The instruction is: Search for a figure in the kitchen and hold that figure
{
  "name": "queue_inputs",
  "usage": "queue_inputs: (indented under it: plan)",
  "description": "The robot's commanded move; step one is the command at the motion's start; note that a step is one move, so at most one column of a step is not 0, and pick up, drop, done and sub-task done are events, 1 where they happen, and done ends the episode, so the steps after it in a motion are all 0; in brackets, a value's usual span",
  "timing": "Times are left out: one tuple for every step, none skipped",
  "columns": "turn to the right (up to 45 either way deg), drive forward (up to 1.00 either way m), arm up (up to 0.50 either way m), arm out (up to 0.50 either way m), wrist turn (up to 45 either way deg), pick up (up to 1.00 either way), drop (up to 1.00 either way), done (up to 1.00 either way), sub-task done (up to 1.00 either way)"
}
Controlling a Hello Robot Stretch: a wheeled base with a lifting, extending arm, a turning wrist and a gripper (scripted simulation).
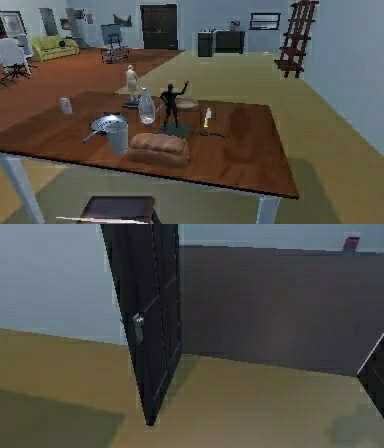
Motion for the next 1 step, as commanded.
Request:
queue_inputs:
  plan:
    - [-45.0, 0.00, 0.00, 0.00, 0.0, 0.00, 0.00, 0.00, 0.00]
